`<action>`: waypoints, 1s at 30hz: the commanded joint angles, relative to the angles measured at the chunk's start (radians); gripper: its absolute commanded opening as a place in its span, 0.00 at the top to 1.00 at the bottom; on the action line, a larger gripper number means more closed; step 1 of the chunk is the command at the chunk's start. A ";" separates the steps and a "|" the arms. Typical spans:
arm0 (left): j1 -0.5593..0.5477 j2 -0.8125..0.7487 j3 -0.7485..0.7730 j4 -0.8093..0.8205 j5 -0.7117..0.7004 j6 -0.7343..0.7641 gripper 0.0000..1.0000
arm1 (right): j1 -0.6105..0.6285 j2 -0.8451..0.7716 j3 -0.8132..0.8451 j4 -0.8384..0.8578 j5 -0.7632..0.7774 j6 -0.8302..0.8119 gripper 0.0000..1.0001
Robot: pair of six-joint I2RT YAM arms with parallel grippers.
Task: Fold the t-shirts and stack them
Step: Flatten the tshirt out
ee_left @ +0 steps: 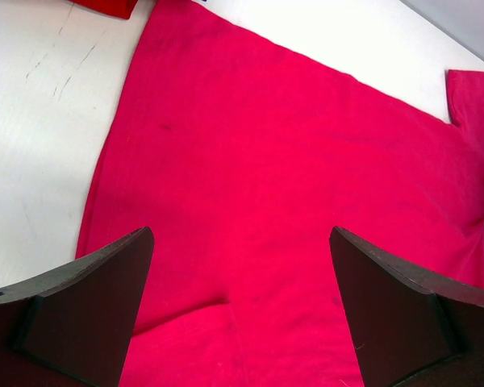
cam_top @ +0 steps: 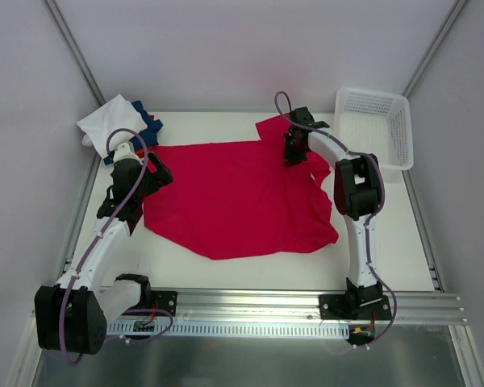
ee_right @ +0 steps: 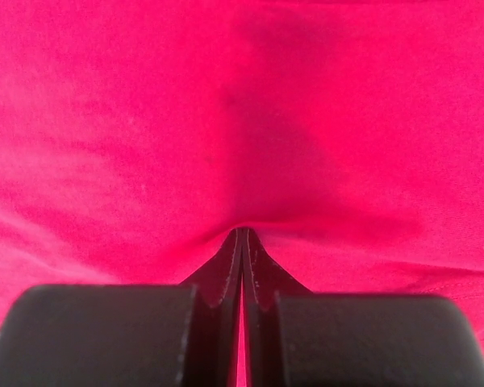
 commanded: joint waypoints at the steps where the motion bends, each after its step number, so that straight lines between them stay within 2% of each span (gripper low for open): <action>1: -0.005 -0.017 0.034 0.015 -0.011 0.015 0.08 | -0.020 0.036 0.091 -0.044 -0.015 -0.004 1.00; 9: -0.006 -0.014 0.027 0.015 0.000 0.012 0.07 | -0.036 0.113 0.231 -0.058 -0.045 0.021 1.00; 17: -0.006 -0.020 -0.004 0.014 0.039 -0.017 0.08 | -0.046 0.134 0.266 -0.057 -0.089 0.031 0.99; 19: -0.006 -0.038 -0.024 0.012 0.065 -0.031 0.08 | -0.045 0.093 0.236 -0.057 -0.094 0.030 0.98; 23: -0.006 -0.073 -0.068 0.011 0.125 -0.060 0.08 | -0.046 -0.039 0.131 -0.034 -0.094 0.021 0.85; 30: -0.014 -0.152 -0.192 0.011 0.208 -0.122 0.09 | -0.039 -0.335 -0.086 -0.021 -0.058 0.007 0.84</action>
